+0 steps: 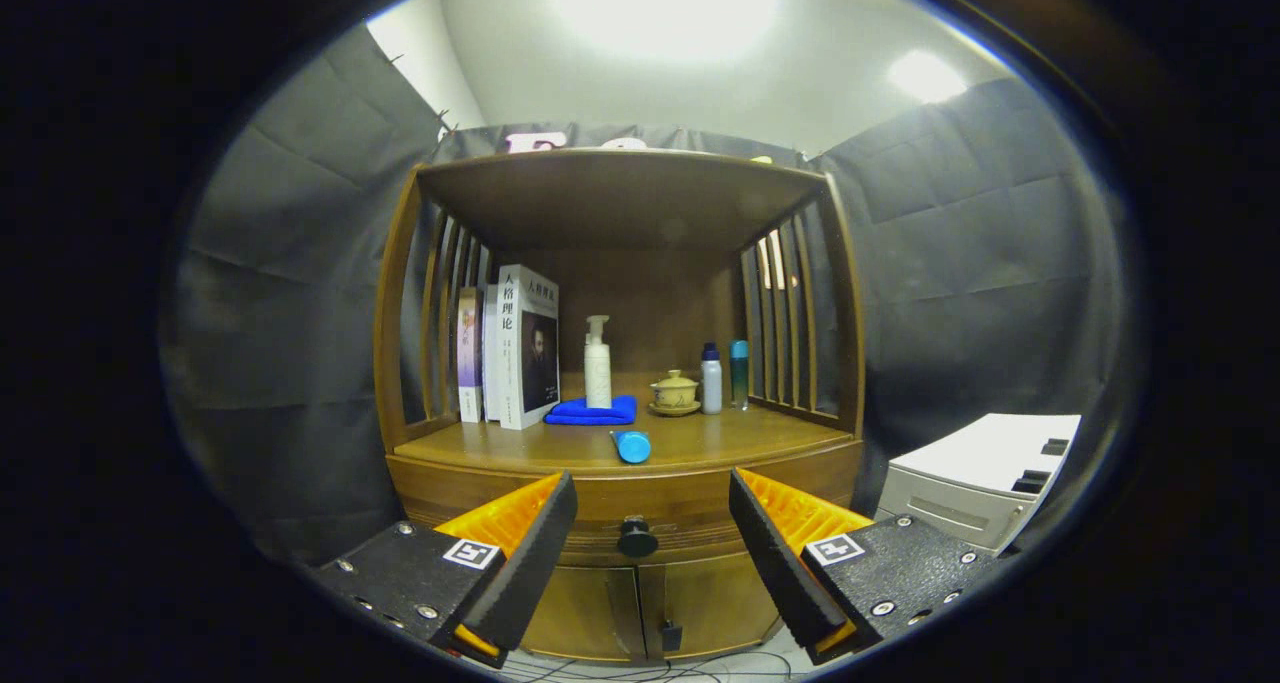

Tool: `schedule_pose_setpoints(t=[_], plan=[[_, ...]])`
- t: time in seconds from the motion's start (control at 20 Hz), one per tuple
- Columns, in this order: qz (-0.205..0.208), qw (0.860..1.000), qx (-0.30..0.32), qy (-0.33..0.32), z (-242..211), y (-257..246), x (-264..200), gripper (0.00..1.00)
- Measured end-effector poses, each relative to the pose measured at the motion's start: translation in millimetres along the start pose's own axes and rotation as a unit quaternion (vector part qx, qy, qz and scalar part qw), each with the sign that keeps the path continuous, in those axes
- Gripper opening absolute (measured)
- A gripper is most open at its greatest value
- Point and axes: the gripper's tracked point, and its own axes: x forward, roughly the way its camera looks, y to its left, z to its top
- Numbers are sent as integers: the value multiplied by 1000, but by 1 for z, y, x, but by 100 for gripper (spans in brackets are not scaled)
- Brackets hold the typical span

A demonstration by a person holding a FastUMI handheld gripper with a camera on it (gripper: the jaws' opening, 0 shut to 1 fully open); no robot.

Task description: Pull open the drawer, take out the items inside it, and place them on the countertop above the cabinet.

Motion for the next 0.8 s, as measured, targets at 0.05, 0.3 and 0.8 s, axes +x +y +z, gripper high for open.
schedule_pose_setpoints(t=[0.05, 0.3, 0.8], plan=[[1, 1000, -7, -6, 0, 1, -6, 95], [12, 999, -49, 19, -27, 10, -5, 96], [23, 999, -48, 12, -22, 14, -9, 95]])
